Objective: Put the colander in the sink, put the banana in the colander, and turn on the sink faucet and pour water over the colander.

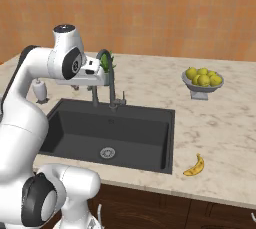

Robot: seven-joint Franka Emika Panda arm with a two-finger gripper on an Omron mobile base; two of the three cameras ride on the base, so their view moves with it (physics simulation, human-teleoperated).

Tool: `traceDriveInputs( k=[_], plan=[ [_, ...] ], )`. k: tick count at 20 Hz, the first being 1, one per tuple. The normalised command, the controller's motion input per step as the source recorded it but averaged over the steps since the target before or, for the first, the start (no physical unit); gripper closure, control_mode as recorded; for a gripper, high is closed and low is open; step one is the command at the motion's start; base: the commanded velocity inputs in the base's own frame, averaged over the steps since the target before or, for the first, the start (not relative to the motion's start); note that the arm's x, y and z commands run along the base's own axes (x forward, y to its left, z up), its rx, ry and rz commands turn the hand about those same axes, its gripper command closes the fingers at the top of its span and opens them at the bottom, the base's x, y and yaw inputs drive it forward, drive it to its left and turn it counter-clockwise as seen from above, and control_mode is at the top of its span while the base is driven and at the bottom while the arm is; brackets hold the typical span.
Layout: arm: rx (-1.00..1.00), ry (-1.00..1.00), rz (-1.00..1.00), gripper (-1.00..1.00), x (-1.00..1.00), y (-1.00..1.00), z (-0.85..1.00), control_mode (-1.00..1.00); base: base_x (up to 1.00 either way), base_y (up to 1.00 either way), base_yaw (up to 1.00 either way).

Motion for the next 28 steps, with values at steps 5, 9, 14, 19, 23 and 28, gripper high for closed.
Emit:
traceDriveInputs(
  k=[5, 9, 14, 19, 23, 28],
  plan=[
    [0.01, -0.05, 0.02, -1.0, -0.44, 0.13, -0.06, -1.0, 0.0, 0.0, 0.0],
    [0.0, -0.01, -0.01, -1.0, -0.43, 0.51, -0.21, -1.0, 0.0, 0.0, 0.0],
    [0.0, 0.0, -0.21, -1.0, -0.06, 0.89, -0.36, -1.0, 0.0, 0.0, 0.0],
    [0.0, 0.06, -0.25, -1.0, 0.19, 0.92, -0.45, -1.0, 0.0, 0.0, 0.0],
    [0.09, 0.04, -0.21, -1.0, 0.31, 0.88, -0.42, -1.0, 0.0, 0.0, 0.0],
    [0.24, 0.1, -0.14, -1.0, 0.33, 0.75, -0.38, -1.0, 0.0, 0.0, 0.0]
  ],
)
